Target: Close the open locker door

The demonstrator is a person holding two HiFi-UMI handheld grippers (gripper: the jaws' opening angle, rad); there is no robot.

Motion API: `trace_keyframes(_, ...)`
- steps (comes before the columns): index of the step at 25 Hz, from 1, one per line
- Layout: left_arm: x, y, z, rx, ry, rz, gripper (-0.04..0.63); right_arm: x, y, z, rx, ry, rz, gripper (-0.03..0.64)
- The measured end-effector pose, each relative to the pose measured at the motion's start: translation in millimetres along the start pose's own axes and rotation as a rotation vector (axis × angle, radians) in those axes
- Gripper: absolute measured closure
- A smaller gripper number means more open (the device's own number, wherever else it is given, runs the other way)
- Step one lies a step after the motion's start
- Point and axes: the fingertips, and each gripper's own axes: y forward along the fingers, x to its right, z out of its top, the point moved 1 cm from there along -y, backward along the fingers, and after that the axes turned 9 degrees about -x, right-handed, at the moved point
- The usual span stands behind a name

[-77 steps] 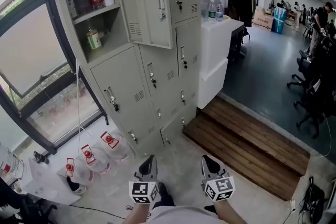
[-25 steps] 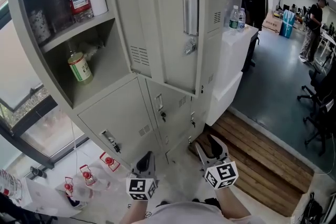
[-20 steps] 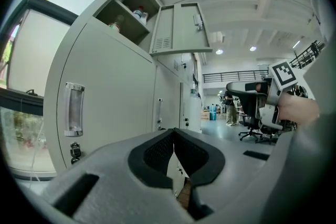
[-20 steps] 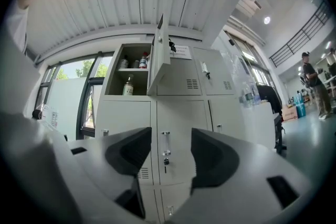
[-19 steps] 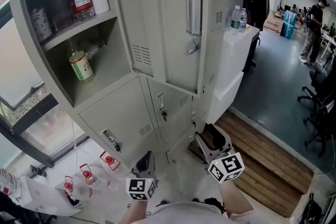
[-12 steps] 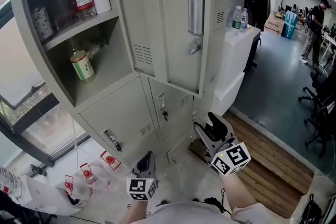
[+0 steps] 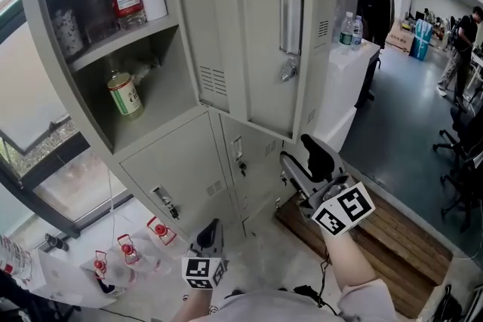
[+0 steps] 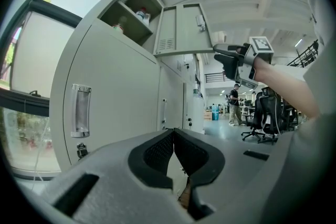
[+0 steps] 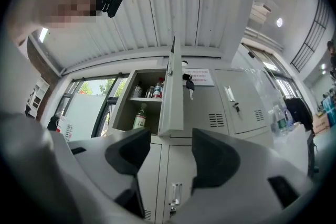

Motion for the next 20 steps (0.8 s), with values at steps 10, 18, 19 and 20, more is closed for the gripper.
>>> trace_keyframes(10,-12,-6,3,0.008,-0.002,0.034,0.586,-11,12,17,0.029,-0.033,0.044,0.399)
trace_keyframes(18,-27,-24,4,0.023,-0.001,0.085,0.586,-24,8,19,0.028,-0.029,0.062,0.4)
trace_keyframes(19,-30,-27,4,0.025,-0.002,0.094,0.586,-27,8,19,0.03,-0.03,0.067,0.399)
trace_keyframes(20,-32,-31,4,0.026,-0.002,0.103,0.586,-30,8,19,0.031,-0.031,0.072,0.399)
